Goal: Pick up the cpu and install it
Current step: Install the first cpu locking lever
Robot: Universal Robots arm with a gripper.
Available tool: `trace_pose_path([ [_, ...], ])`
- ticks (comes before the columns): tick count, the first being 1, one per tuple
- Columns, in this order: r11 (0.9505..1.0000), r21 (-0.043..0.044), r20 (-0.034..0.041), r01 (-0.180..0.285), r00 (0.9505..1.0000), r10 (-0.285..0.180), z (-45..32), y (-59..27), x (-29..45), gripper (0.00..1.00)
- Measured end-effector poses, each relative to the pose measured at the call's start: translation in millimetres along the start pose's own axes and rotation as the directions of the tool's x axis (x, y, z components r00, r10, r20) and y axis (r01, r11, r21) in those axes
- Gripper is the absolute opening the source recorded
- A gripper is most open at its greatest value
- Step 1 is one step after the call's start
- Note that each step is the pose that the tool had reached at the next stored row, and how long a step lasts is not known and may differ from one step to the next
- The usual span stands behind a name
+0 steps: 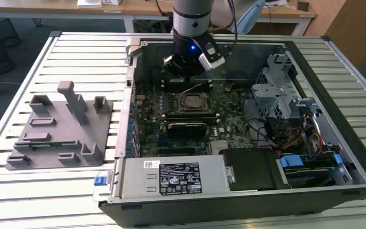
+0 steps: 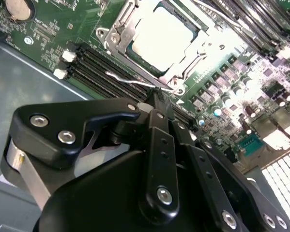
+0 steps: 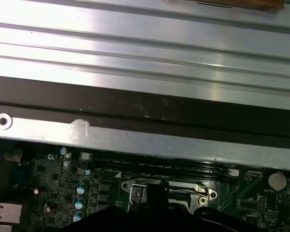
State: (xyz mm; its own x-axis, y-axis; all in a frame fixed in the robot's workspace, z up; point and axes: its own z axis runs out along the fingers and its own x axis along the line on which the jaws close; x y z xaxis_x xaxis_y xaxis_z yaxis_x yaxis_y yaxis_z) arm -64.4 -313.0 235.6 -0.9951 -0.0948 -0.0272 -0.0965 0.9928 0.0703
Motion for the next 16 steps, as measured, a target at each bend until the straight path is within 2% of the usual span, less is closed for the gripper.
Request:
trace_pose_path([
  [9, 0.9998, -0.0004, -0.0016, 0.022, 0.9998, -0.022, 4.7, 2.0, -2.5, 0.11],
  [16, 0.9998, -0.0001, -0.0017, 0.022, 0.9998, -0.022, 9.3, 3.0, -9.1, 0.11],
])
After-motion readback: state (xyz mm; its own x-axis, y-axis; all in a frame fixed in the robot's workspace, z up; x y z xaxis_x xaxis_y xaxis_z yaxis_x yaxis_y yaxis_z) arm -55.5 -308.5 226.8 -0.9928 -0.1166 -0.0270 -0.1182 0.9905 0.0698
